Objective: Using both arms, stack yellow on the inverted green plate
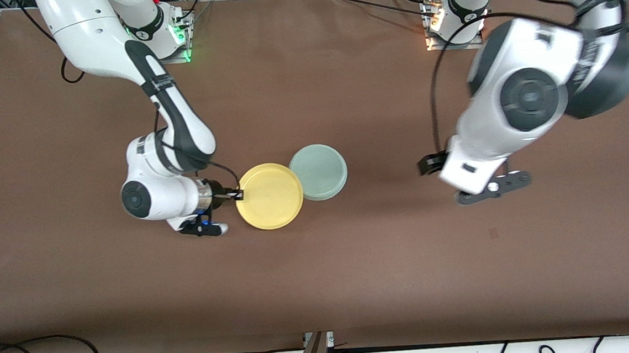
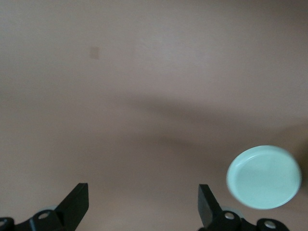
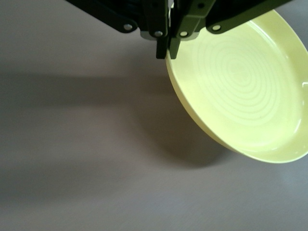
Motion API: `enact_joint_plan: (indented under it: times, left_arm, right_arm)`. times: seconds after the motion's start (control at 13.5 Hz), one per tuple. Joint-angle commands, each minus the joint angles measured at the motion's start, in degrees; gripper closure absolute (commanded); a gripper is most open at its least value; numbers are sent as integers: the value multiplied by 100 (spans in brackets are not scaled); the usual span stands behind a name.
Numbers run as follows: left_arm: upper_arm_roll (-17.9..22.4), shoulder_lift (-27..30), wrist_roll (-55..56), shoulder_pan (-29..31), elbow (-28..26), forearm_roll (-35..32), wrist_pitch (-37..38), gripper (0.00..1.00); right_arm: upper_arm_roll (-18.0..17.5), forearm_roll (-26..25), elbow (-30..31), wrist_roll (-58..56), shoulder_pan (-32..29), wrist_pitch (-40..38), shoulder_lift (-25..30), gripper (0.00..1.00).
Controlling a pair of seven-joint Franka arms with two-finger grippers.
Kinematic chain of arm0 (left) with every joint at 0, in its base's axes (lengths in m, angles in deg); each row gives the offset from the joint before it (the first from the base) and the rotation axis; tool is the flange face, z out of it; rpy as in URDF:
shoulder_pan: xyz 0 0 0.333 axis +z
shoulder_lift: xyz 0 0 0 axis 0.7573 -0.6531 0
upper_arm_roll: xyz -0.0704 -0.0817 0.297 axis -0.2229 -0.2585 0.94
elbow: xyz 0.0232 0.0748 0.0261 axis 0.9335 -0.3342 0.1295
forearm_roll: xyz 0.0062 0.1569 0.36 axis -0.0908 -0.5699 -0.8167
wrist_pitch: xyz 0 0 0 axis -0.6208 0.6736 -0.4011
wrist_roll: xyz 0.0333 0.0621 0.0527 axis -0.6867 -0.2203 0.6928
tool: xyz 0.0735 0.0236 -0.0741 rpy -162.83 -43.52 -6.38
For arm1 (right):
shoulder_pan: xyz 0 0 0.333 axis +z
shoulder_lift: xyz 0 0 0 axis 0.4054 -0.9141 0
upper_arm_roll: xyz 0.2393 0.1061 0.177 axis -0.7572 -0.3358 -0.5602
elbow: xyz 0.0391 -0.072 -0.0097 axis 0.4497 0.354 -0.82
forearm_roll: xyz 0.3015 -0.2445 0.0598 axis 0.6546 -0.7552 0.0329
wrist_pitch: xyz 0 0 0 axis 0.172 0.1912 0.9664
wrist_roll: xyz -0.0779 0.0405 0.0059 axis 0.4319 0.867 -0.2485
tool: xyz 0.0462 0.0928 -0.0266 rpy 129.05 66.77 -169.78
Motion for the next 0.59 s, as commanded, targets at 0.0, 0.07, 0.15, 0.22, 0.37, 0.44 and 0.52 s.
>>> enact_joint_plan:
  times: [0.0, 0.07, 0.15, 0.22, 0.37, 0.44, 0.52]
  left_arm:
    - [-49, 452, -1195, 485, -156, 163, 335, 0]
    - [-6, 584, -1468, 495, -156, 119, 553, 0]
    - [99, 977, -1792, 495, -374, 84, 634, 0]
    - [309, 1347, -2083, 512, -950, 93, 600, 0]
    - [818, 2076, -2645, 504, -2092, 145, 15, 0]
    - [1038, 2645, -2866, 495, -3065, 172, -703, 0]
    - [1075, 3051, -2894, 512, -3857, 172, -1336, 0]
  right_arm:
    - [-33, 98, 528, 473, 416, 523, 281, 100]
    - [-33, 98, 634, 578, 548, 672, 325, 100]
    - [-33, 98, 774, 623, 671, 796, 378, 100]
    - [-42, 98, 880, 641, 751, 901, 413, 100]
    - [-129, 98, 977, 755, 839, 1112, 422, 100]
    - [-165, 98, 995, 825, 874, 1209, 413, 100]
    - [-174, 98, 1038, 834, 961, 1288, 413, 100]
